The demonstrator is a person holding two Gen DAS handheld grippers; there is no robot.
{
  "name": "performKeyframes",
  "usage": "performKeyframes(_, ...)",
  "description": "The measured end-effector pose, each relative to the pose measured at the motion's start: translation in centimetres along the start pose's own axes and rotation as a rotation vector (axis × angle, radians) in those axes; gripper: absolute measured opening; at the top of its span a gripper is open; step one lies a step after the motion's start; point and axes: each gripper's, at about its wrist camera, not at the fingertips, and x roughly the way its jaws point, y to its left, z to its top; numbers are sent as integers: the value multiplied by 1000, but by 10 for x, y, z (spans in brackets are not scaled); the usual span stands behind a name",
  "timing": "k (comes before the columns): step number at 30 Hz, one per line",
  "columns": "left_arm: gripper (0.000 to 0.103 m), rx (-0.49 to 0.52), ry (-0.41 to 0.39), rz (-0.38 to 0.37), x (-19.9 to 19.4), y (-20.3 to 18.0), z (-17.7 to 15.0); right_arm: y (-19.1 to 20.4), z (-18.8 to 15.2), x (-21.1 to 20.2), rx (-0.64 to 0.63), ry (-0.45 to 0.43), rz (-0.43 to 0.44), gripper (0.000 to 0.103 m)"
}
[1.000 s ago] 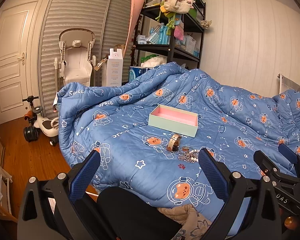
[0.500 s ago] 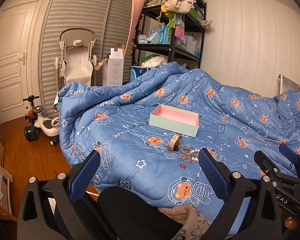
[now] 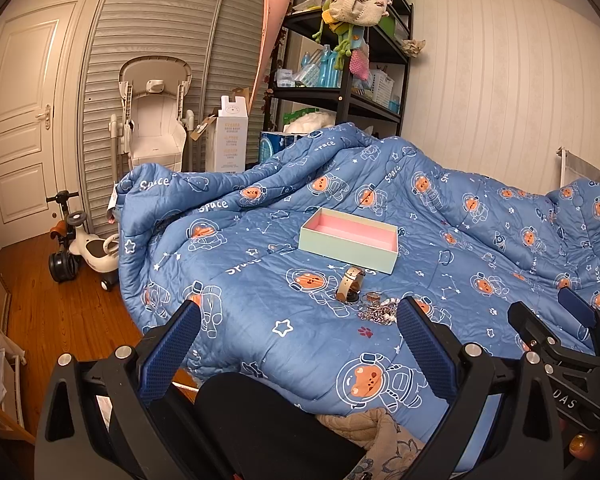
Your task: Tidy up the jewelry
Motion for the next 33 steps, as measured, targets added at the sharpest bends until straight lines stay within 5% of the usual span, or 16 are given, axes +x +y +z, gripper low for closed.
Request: performKeyframes(33,96,-4,5,2,1,3,-2,5,-4,3,-6,7,3,98)
